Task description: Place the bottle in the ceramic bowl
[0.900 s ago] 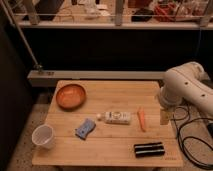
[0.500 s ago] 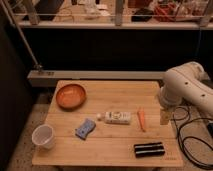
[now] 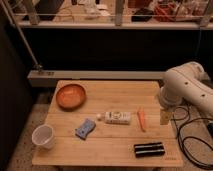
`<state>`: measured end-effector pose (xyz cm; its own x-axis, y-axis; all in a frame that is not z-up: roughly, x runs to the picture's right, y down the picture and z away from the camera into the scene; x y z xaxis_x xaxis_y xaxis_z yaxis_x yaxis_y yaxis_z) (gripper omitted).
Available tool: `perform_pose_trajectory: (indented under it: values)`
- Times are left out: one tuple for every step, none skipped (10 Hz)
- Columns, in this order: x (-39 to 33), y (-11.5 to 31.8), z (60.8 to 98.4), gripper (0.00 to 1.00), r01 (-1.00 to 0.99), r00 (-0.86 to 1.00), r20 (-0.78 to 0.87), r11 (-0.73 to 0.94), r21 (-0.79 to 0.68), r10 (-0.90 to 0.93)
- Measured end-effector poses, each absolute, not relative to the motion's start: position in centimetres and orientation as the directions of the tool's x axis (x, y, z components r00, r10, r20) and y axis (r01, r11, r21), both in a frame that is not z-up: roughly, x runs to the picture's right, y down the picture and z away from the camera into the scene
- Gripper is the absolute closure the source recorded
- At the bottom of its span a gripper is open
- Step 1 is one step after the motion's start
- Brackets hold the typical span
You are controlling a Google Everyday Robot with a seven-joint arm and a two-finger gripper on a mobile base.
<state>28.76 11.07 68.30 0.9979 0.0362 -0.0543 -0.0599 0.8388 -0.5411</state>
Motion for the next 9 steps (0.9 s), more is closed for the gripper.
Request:
perform_pose_trajectory:
  values:
    - [28.8, 11.0, 68.2, 0.2, -0.06, 0.998, -0.055, 0.84, -0.539, 0.036]
    - [28.8, 11.0, 68.2, 0.2, -0.06, 0.998, -0.055, 0.84, -0.54, 0.035]
    - [28.8, 11.0, 68.2, 0.2, -0.06, 0.998, -0.055, 0.84, -0.54, 0.036]
    - [28.8, 11.0, 68.2, 0.2, -0.06, 0.998, -0.055, 0.84, -0.54, 0.036]
    - [28.8, 11.0, 68.2, 0.2, -0.06, 0.998, -0.055, 0.84, -0.54, 0.035]
    - [28.7, 11.0, 68.2, 0.2, -0.059, 0.998, -0.053, 0.84, -0.54, 0.036]
    - [28.3, 10.8, 68.1, 0.2, -0.056, 0.998, -0.043, 0.842, -0.536, 0.039]
    - [27.0, 10.3, 68.1, 0.2, -0.042, 0.999, -0.018, 0.849, -0.527, 0.039]
    - [25.6, 9.9, 68.2, 0.2, -0.035, 0.999, 0.0, 0.854, -0.519, 0.04]
